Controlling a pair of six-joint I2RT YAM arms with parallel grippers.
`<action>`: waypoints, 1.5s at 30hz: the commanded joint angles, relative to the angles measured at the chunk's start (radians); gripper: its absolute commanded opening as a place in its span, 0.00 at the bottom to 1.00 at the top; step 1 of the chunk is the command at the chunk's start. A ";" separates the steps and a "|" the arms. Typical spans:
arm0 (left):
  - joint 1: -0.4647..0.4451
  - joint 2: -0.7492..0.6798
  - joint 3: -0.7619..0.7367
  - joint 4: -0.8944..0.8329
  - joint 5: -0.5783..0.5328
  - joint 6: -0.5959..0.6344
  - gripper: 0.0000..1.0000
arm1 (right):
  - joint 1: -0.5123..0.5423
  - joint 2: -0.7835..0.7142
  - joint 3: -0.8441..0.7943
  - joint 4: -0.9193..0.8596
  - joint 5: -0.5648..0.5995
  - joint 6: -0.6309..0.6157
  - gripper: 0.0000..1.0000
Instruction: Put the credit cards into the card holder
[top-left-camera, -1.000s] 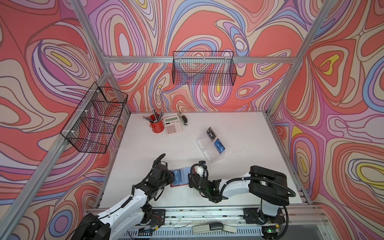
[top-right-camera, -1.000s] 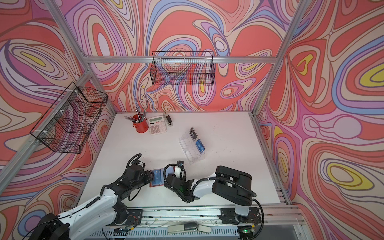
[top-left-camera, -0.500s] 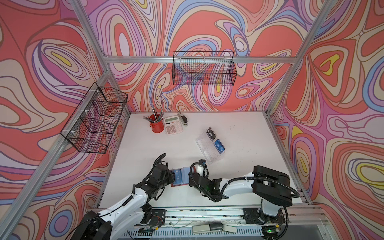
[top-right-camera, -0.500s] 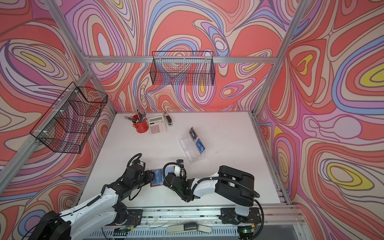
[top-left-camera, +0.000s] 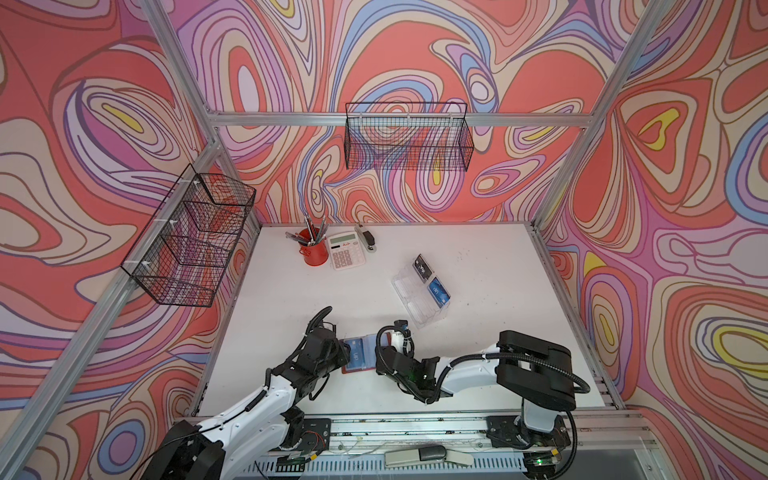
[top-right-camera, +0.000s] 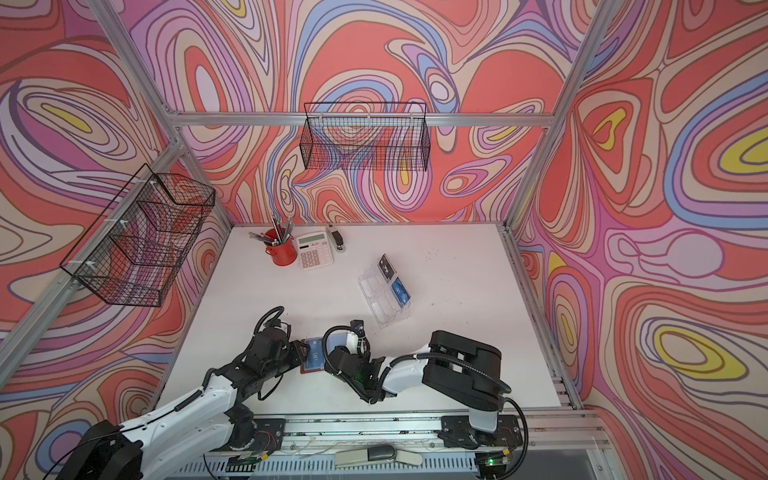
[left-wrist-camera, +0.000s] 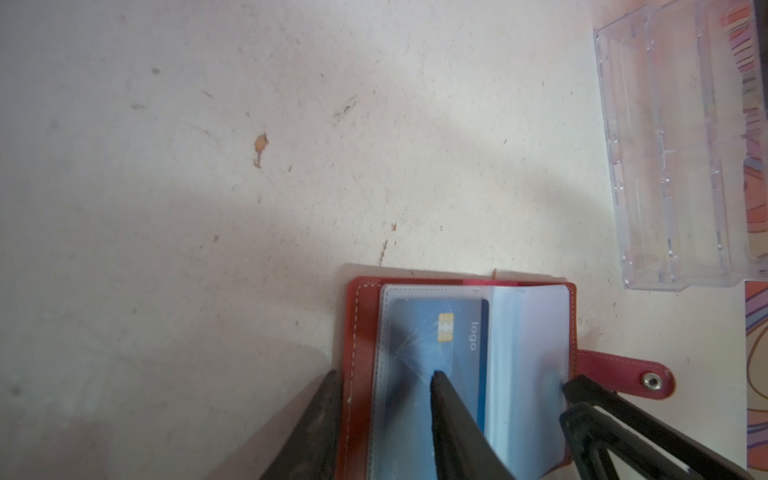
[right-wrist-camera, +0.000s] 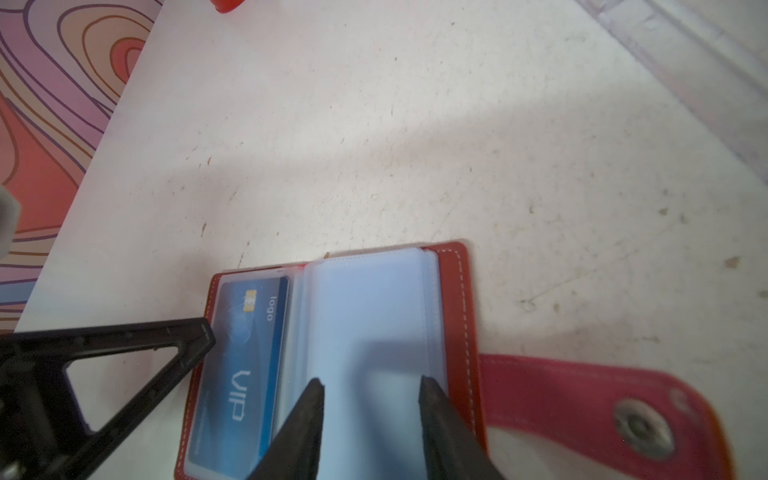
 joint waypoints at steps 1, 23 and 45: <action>0.002 0.005 0.020 -0.012 0.000 0.006 0.39 | -0.004 0.027 0.014 -0.007 -0.007 0.014 0.40; 0.003 0.007 0.016 -0.004 -0.002 0.002 0.39 | -0.004 -0.033 -0.014 -0.043 0.042 0.024 0.38; 0.003 0.013 0.015 0.004 0.004 0.000 0.39 | -0.004 0.067 0.025 0.057 -0.070 0.012 0.37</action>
